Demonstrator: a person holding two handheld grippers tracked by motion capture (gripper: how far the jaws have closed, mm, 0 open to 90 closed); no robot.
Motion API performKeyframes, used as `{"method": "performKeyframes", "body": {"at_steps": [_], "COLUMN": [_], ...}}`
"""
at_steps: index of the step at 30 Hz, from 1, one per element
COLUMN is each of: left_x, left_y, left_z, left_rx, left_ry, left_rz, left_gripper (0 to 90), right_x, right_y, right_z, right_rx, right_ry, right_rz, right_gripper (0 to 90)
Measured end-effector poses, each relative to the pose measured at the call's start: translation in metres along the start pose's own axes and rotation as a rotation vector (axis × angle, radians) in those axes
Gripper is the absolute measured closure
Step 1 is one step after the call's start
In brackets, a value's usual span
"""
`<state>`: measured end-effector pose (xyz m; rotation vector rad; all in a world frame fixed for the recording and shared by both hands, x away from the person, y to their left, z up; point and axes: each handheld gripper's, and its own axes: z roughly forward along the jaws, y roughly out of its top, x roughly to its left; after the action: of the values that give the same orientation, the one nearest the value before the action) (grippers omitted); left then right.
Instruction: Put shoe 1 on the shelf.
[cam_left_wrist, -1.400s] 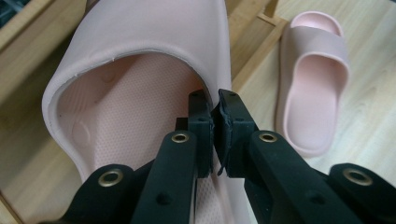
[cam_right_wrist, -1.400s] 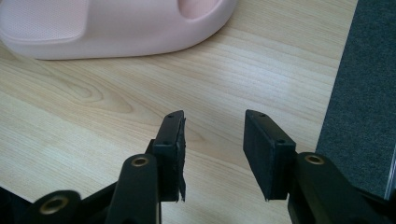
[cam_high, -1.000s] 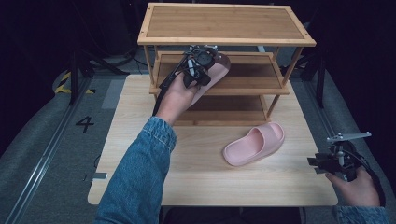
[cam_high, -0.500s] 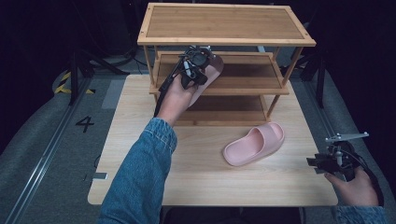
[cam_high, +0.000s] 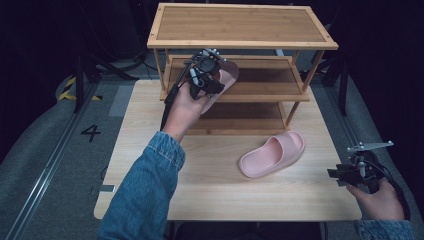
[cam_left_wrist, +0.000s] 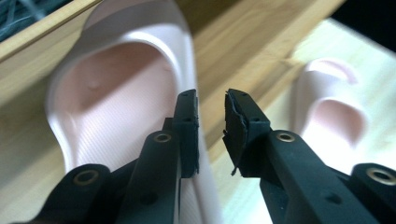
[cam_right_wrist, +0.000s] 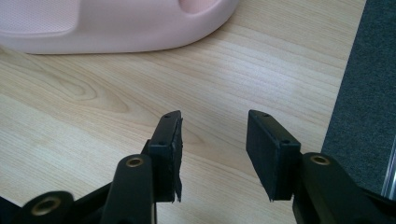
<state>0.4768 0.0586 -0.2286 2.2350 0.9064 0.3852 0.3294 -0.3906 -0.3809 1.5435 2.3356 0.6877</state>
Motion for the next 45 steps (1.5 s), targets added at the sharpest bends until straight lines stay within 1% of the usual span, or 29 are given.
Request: {"method": "performKeyframes", "body": {"at_steps": [1,2,4,6,7,8,10,11,12,13,15,16,17,18,19,22,24,26,27,28,29,30,31,33,34,36,39,41,45], "left_x": [0.000,-0.001,-0.002,-0.001,0.000,0.001,0.005,0.005,0.007,0.010,0.015,0.018,0.018,0.022,0.024,0.033,0.038,0.045,0.048,0.048,0.052,0.059,0.062,0.065,0.073,0.078,0.082,0.085,0.086], "left_y": [-0.003,-0.006,-0.010,-0.017,-0.020,-0.024,-0.032,-0.032,-0.037,-0.044,-0.051,-0.054,-0.054,-0.060,-0.062,-0.070,-0.076,-0.082,-0.086,-0.086,-0.089,-0.095,-0.098,-0.100,-0.106,-0.110,-0.113,-0.116,-0.117], "left_z": [-0.004,-0.008,-0.014,-0.024,-0.027,-0.032,-0.039,-0.039,-0.043,-0.048,-0.051,-0.052,-0.052,-0.053,-0.053,-0.055,-0.056,-0.056,-0.055,-0.055,-0.054,-0.053,-0.052,-0.051,-0.051,-0.051,-0.051,-0.050,-0.042], "left_rx": [-0.013,-0.013,-0.009,-0.003,-0.005,-0.010,-0.014,-0.014,-0.037,-0.057,-0.051,-0.048,-0.048,-0.047,-0.046,-0.060,-0.066,-0.074,-0.076,-0.076,-0.068,-0.070,-0.076,-0.073,-0.084,-0.084,-0.088,-0.082,-0.068], "left_ry": [-0.035,-0.064,-0.088,-0.121,-0.127,-0.144,-0.158,-0.158,-0.159,-0.184,-0.191,-0.205,-0.205,-0.226,-0.235,-0.261,-0.261,-0.250,-0.246,-0.246,-0.235,-0.218,-0.210,-0.206,-0.202,-0.197,-0.193,-0.190,-0.198], "left_rz": [0.000,0.007,0.043,0.097,0.107,0.117,0.120,0.120,0.130,0.138,0.147,0.146,0.146,0.137,0.131,0.117,0.107,0.094,0.079,0.079,0.076,0.050,0.033,0.025,0.007,-0.010,-0.019,-0.033,-0.031], "left_gripper": [74.6,75.4,77.4,79.5,80.1,81.0,82.5,83.7,83.7,87.5,88.7,88.9,89.0,89.0,89.1,89.1,89.0,89.1,89.1,89.0,89.1,89.1,89.0,89.1,89.1,89.1,89.1,89.1,89.1], "right_x": [0.000,0.000,0.000,0.002,0.003,0.003,0.002,0.002,0.002,0.002,0.003,0.004,0.004,0.005,0.005,0.006,0.006,0.006,0.006,0.005,0.006,0.006,0.006,0.006,0.006,0.006,0.006,0.007,0.008], "right_y": [0.000,0.000,0.000,0.001,0.002,0.002,0.002,0.001,0.001,0.001,0.001,0.001,0.001,0.001,0.002,0.002,0.002,0.002,0.002,0.001,0.001,0.001,0.001,0.001,0.001,0.001,0.002,0.001,0.002], "right_z": [0.001,0.002,0.003,0.004,0.004,0.004,0.005,0.006,0.006,0.008,0.011,0.012,0.012,0.014,0.014,0.012,0.012,0.012,0.013,0.013,0.014,0.014,0.015,0.017,0.017,0.017,0.016,0.017,0.019], "right_rx": [0.006,0.007,0.014,0.013,0.016,0.017,0.016,0.022,0.022,0.028,0.036,0.043,0.043,0.046,0.045,0.042,0.042,0.047,0.047,0.046,0.048,0.051,0.051,0.057,0.057,0.056,0.054,0.057,0.062], "right_ry": [0.000,-0.004,-0.003,-0.005,-0.005,-0.006,-0.007,-0.004,-0.004,-0.002,-0.002,-0.003,-0.003,-0.005,-0.004,-0.005,-0.005,-0.006,-0.004,-0.006,-0.004,-0.001,-0.003,-0.004,-0.005,-0.004,-0.005,-0.006,-0.005], "right_rz": [0.007,0.003,0.000,-0.002,-0.001,-0.005,-0.008,-0.002,-0.002,0.003,-0.007,-0.009,-0.009,-0.012,-0.014,-0.018,-0.019,-0.014,-0.013,-0.019,-0.016,-0.012,-0.015,-0.017,-0.017,-0.019,-0.018,-0.017,-0.021], "right_gripper": [56.3,56.3,56.3,56.3,56.3,56.3,56.3,56.2,56.2,55.9,55.9,55.9,55.9,55.9,55.9,55.9,56.0,56.0,56.0,56.0,56.0,55.9,56.0,56.0,56.0,56.0,56.1,56.1,56.1]}}
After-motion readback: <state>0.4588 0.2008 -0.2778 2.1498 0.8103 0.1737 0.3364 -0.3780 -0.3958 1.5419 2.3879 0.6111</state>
